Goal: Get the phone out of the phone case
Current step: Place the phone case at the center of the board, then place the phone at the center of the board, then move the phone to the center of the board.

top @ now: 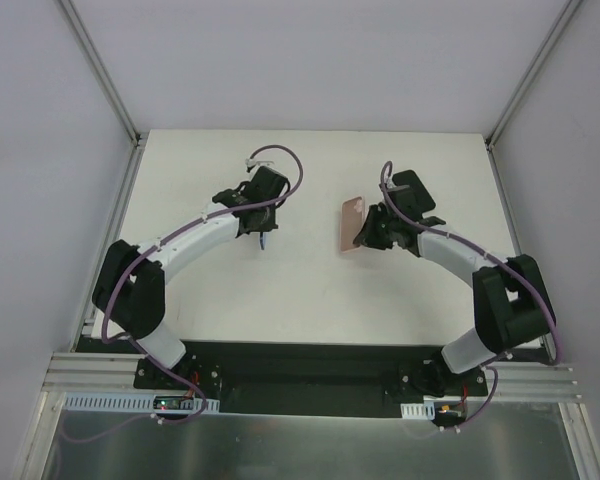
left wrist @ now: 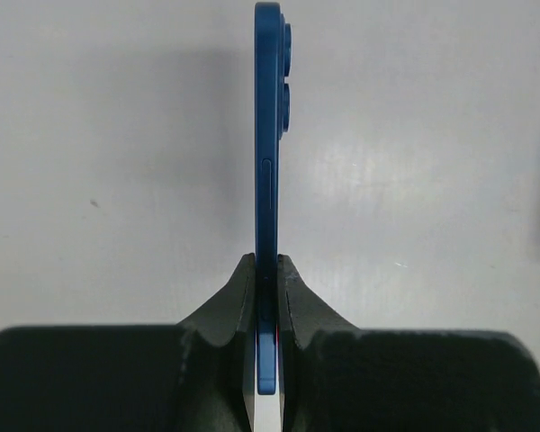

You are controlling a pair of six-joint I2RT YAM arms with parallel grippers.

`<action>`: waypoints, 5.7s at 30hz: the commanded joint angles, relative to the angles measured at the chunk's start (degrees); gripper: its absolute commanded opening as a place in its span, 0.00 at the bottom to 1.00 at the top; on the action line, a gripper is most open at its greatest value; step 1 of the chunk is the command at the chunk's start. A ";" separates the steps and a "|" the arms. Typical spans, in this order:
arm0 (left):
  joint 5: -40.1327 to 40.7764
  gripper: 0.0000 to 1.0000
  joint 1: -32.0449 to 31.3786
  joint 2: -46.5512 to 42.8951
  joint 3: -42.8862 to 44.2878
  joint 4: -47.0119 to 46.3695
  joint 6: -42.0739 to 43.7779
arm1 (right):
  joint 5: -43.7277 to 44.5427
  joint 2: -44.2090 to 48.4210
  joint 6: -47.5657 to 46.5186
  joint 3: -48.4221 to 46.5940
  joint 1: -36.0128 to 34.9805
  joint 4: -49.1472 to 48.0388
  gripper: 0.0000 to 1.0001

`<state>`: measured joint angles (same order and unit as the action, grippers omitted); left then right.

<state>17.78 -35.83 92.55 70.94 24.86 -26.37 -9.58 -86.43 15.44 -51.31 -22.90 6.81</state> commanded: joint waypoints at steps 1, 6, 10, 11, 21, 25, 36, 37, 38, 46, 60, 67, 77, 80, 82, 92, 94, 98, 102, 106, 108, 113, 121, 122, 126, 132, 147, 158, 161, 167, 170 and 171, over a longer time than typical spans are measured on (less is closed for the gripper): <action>12.52 0.00 3.31 1.05 2.89 6.51 2.99 | -5.70 -3.91 0.99 -5.11 1.01 -3.47 0.01; 19.38 0.00 7.35 7.09 7.37 9.85 5.45 | -5.53 -8.92 0.47 -5.73 1.63 -1.80 0.11; 22.55 0.00 9.99 11.94 8.87 10.73 5.72 | -2.21 -9.28 -0.15 -5.03 1.71 -0.05 0.71; 23.26 0.00 10.52 12.82 9.22 10.82 5.72 | -1.15 -8.50 -1.02 -4.77 1.63 0.66 0.79; 34.07 0.00 13.16 23.44 14.57 11.43 9.49 | 12.57 1.96 -6.39 -2.57 1.63 9.36 0.98; 33.91 0.00 13.77 27.50 16.78 11.79 9.85 | 15.38 6.53 -6.48 0.76 1.63 10.51 0.98; 28.80 0.18 13.86 32.34 20.29 13.10 12.04 | 18.99 11.29 -7.01 1.48 1.80 14.28 0.99; 28.54 0.23 13.95 32.25 20.29 13.11 11.87 | 19.16 11.63 -7.00 1.39 1.80 14.46 0.99; 28.19 0.24 13.95 32.08 20.21 13.19 12.13 | 19.25 11.64 -7.00 1.21 1.80 14.64 0.99; 25.46 0.77 14.30 31.72 20.38 13.81 12.22 | 19.69 11.11 -7.44 0.25 1.98 15.69 0.99; 11.15 0.99 14.21 14.95 18.27 14.95 8.97 | 29.80 -2.13 -17.54 -16.97 10.22 22.90 1.00; -0.80 0.99 14.13 3.52 15.46 14.86 7.04 | 23.40 -15.68 -25.19 -30.77 17.53 25.89 0.96; -9.69 0.99 9.12 -4.92 14.67 14.95 5.98 | 10.46 -32.47 -34.07 -45.80 22.02 23.69 0.96; -10.83 0.99 8.07 -6.33 14.23 14.86 5.80 | 10.38 -34.59 -37.49 -47.12 22.10 23.25 0.96; -11.27 0.99 7.89 -7.03 13.88 14.86 5.72 | 8.11 -35.82 -38.81 -47.57 22.45 23.34 0.96; -11.98 0.99 7.27 -8.18 12.74 14.86 5.80 | 3.34 -39.86 -43.65 -49.41 24.30 22.81 0.96; -11.89 0.99 7.18 -8.53 12.21 14.86 5.80 | 3.69 -39.60 -43.92 -49.33 24.30 22.55 0.96; -11.80 0.99 7.18 -9.06 11.77 14.86 5.63 | 4.66 -37.15 -43.74 -47.92 24.30 20.97 0.96; -11.80 0.99 6.92 -9.06 11.77 14.86 5.45 | 6.15 -34.42 -44.09 -47.56 24.39 20.17 0.96; -11.72 0.99 6.57 -8.88 12.03 14.95 5.54 | 5.72 -34.94 -43.48 -49.67 25.09 20.79 0.96; -11.54 0.99 6.39 -8.88 12.21 14.95 5.54 | 5.37 -35.64 -42.78 -50.29 25.27 20.35 0.96; -11.28 0.99 6.30 -8.88 12.38 15.22 5.54 | 4.22 -35.82 -41.46 -50.82 25.36 18.86 0.96; -11.01 0.99 5.87 -8.18 12.82 16.00 5.45 | 0.19 -41.00 -40.05 -56.44 26.50 21.31 0.96; -10.93 0.99 5.78 -8.09 12.91 16.01 5.54 | -1.82 -41.79 -39.70 -56.53 26.93 21.32 0.96; -10.57 0.99 5.34 -7.56 13.53 16.45 5.54 | -5.09 -43.03 -38.65 -56.80 27.38 22.19 0.96; -9.43 0.99 3.93 -7.12 13.79 17.06 5.80 | -5.36 -43.82 -37.68 -56.36 27.99 22.99 0.96; -8.38 0.99 2.61 -6.60 13.61 17.24 5.80 | -5.10 -37.32 -37.50 -43.62 26.33 20.09 0.96; -8.38 0.99 2.17 -5.63 14.58 17.24 6.59 | 8.51 -39.42 -43.21 -45.81 20.44 23.60 0.96; -8.20 0.99 2.17 -5.72 14.58 17.24 6.86 | 11.15 -40.13 -43.83 -46.42 19.47 24.13 0.96; -7.76 0.99 2.17 -5.72 14.49 17.15 6.86 | 10.55 -40.39 -44.01 -46.69 19.38 24.39 0.93; -8.90 0.99 2.17 -5.54 14.49 17.15 6.68 | 10.03 -39.95 -43.74 -46.60 19.38 24.39 0.79; -9.60 0.99 2.26 -5.45 14.49 17.15 6.68 | 10.11 -39.87 -43.57 -46.60 19.38 24.31 0.72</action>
<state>8.05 -33.34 86.98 83.44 41.30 -20.14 -0.56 -125.21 -27.46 -96.97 -3.40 27.92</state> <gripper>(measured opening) 0.992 0.808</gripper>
